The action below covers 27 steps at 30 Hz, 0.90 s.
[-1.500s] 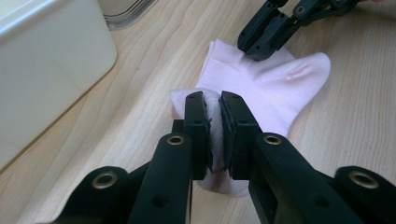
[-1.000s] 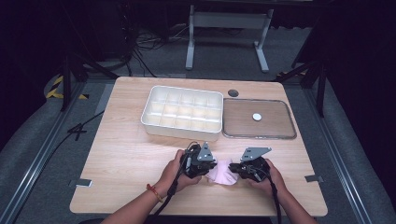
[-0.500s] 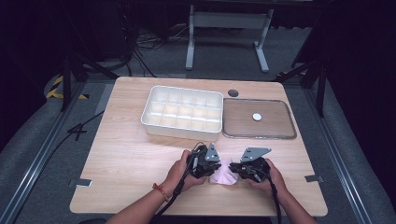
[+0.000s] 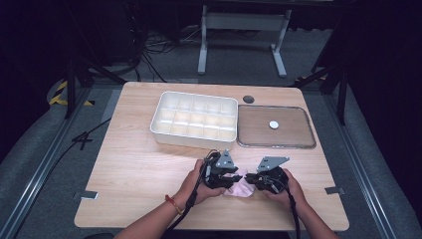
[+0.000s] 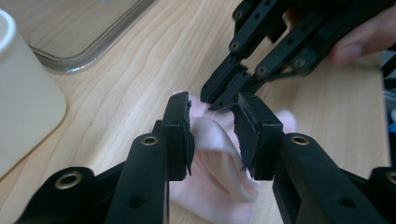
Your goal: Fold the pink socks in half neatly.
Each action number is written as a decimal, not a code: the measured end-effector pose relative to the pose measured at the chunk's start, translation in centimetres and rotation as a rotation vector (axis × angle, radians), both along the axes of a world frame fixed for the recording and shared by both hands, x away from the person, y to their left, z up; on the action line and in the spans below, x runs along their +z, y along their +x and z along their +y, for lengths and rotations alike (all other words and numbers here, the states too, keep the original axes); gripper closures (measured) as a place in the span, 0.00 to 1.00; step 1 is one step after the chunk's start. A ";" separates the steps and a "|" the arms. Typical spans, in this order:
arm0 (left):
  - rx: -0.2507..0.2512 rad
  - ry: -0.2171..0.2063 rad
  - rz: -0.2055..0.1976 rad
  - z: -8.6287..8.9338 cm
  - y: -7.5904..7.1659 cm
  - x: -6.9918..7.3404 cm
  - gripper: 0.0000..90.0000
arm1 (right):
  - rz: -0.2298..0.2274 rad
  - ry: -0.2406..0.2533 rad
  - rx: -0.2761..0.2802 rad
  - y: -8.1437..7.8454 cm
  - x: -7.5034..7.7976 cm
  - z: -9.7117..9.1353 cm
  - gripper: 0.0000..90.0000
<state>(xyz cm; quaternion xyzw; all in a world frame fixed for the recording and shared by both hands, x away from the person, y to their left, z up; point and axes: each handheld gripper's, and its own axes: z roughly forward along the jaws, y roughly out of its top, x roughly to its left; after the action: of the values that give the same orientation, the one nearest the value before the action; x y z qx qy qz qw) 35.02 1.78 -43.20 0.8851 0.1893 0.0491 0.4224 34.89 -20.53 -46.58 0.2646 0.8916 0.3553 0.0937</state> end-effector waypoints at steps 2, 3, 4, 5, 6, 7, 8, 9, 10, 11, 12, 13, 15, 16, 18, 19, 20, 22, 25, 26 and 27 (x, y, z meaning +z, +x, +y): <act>-0.007 -0.016 -0.019 0.5 -0.2 0.7 0.75 | 0.003 0.002 0.000 0.0 0.0 0.0 0.92; -0.002 -0.023 -0.017 0.8 -0.3 0.9 0.75 | 0.004 0.003 0.000 0.0 0.0 0.0 0.92; -0.002 -0.023 -0.017 0.8 -0.3 0.9 0.75 | 0.004 0.003 0.000 0.0 0.0 0.0 0.92; -0.005 -0.029 -0.023 1.5 -0.3 1.2 0.75 | 0.004 0.005 0.000 0.1 0.0 0.0 0.92; 0.001 -0.026 -0.026 1.8 -0.4 1.3 0.76 | 0.004 0.005 0.001 0.0 0.0 0.0 0.92; 0.005 -0.017 -0.032 2.1 -0.4 1.2 0.76 | 0.004 0.004 0.001 0.0 0.0 0.0 0.92; 0.002 -0.011 -0.034 2.3 -0.5 1.0 0.77 | 0.004 0.005 0.000 0.0 0.0 0.0 0.92; -0.004 -0.003 -0.029 2.4 -0.7 0.7 0.78 | 0.004 0.004 -0.001 0.0 0.0 0.0 0.92; -0.005 0.013 -0.027 2.5 -0.9 0.3 0.78 | 0.004 0.002 -0.002 0.0 0.0 0.0 0.92; -0.018 0.035 -0.027 2.5 -1.0 -0.2 0.79 | 0.003 0.000 -0.001 0.0 0.0 0.0 0.92; -0.033 0.056 -0.026 2.5 -1.2 -0.6 0.79 | 0.003 0.000 -0.001 0.0 0.0 0.0 0.92; -0.047 0.071 -0.027 2.5 -1.4 -1.1 0.79 | 0.004 0.001 -0.001 0.0 0.0 0.0 0.92; -0.058 0.103 -0.023 2.3 -1.8 -1.9 0.80 | 0.006 0.003 -0.002 0.1 0.0 0.0 0.92; -0.064 0.110 -0.028 2.2 -1.8 -2.3 0.80 | 0.006 0.003 0.001 0.1 0.0 -0.1 0.92; -0.073 0.126 -0.024 1.9 -2.0 -2.8 0.79 | -0.002 -0.004 0.002 0.1 0.2 -0.2 0.90; -0.078 0.134 -0.030 1.8 -2.0 -3.0 0.79 | -0.005 -0.003 -0.009 0.1 0.4 -0.3 0.91; -0.076 0.145 -0.031 1.7 -2.0 -3.2 0.79 | -0.009 0.002 -0.012 0.1 0.6 -0.5 0.91; -0.084 0.150 -0.023 1.7 -2.0 -3.6 0.78 | -0.025 0.018 -0.027 0.0 1.1 -0.8 0.92; -0.085 0.141 -0.022 1.6 -2.0 -3.7 0.78 | -0.056 0.058 -0.041 -0.3 2.1 -1.1 0.92; -0.086 0.142 -0.023 1.7 -2.0 -3.7 0.78 | -0.065 0.064 -0.041 -0.4 2.3 -1.1 0.92; -0.088 0.144 -0.022 1.7 -2.0 -3.7 0.78 | -0.076 0.078 -0.039 -0.6 2.7 -1.0 0.92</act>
<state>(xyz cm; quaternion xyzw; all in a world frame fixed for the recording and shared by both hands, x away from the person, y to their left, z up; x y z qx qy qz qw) 33.00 3.46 -46.91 0.9200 0.1418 0.0538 0.3613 34.33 -21.52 -43.88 0.2716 0.8675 0.3979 0.1241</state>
